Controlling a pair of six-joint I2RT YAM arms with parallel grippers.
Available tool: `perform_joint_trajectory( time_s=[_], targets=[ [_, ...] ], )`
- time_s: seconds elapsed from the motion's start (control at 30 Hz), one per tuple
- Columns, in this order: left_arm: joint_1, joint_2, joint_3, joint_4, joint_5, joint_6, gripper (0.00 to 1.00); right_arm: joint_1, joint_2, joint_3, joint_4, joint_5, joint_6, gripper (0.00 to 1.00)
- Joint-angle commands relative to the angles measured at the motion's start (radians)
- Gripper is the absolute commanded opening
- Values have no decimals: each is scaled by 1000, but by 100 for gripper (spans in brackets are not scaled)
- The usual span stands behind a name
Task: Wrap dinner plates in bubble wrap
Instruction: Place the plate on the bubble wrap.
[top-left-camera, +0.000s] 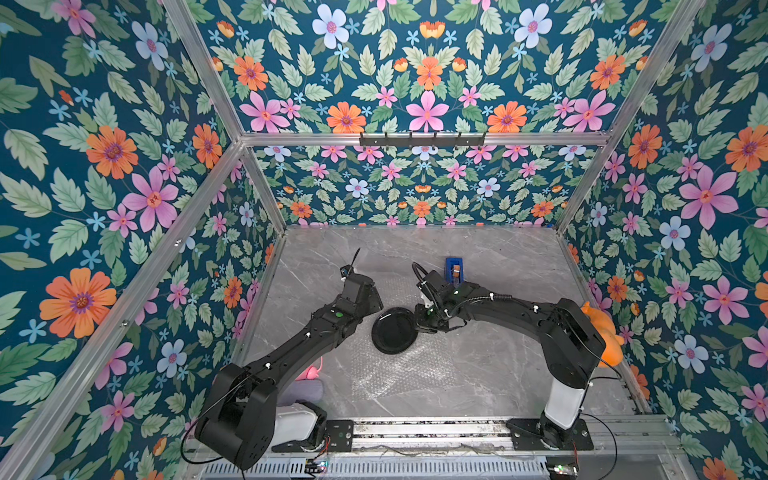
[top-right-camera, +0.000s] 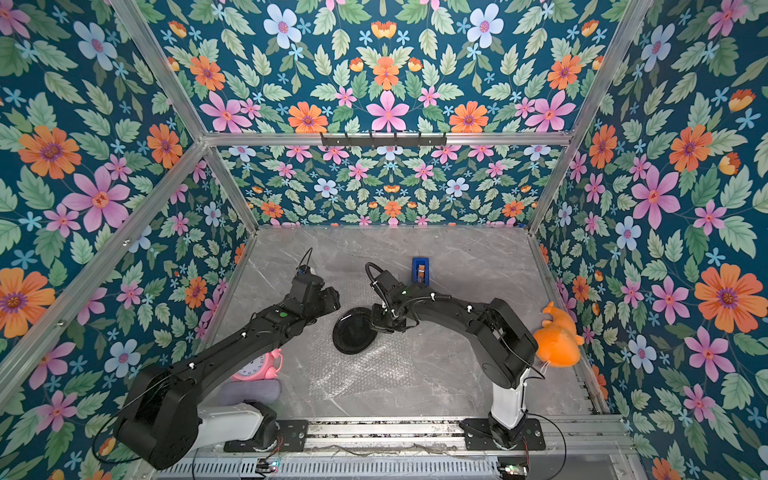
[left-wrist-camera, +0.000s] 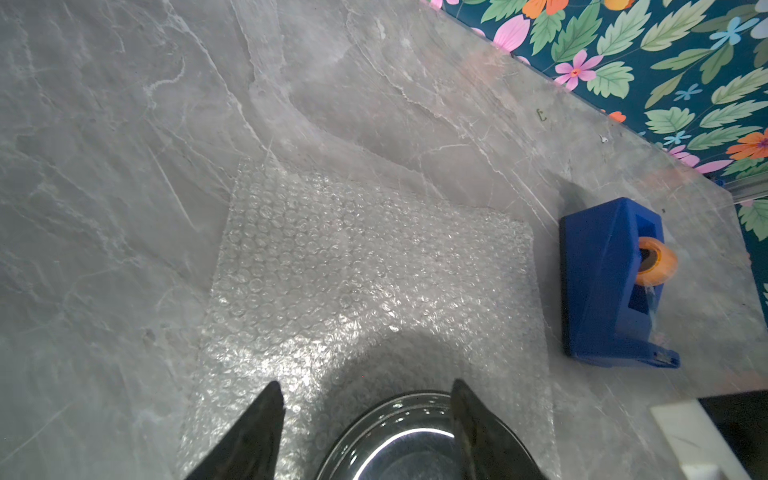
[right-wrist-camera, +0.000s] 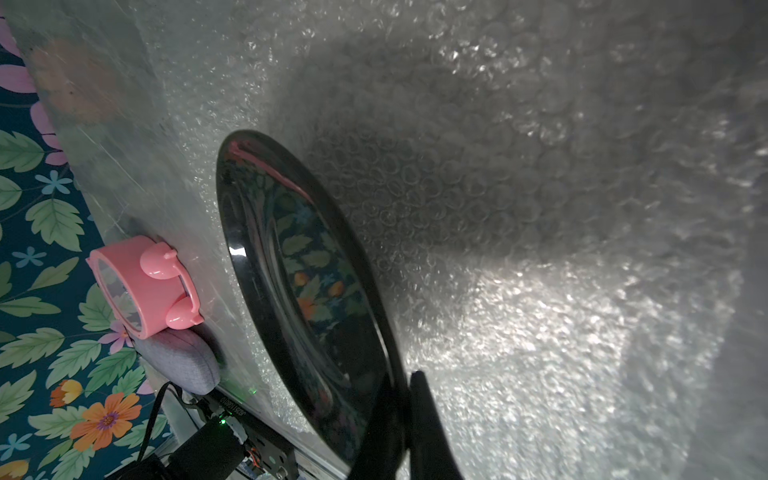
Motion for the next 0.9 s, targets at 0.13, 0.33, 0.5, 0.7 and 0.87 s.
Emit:
perform_joint_trajectory(
  time_s=[0.13, 0.33, 0.5, 0.7, 0.87],
  targets=[
    [1, 48, -3, 52, 32, -29, 58, -12, 8, -48, 20, -19, -3, 0],
    [1, 67, -11, 62, 46, -32, 56, -14, 38, -38, -2, 1, -16, 22],
    [1, 102, -18, 89, 66, -33, 53, -5, -29, -34, -108, 60, -37, 51],
    [1, 135, -24, 140, 103, -53, 50, 37, -209, -246, -198, 90, 33, 45],
    [1, 159, -20, 155, 111, -43, 48, 54, -282, -399, -196, 62, 92, 44]
  ],
)
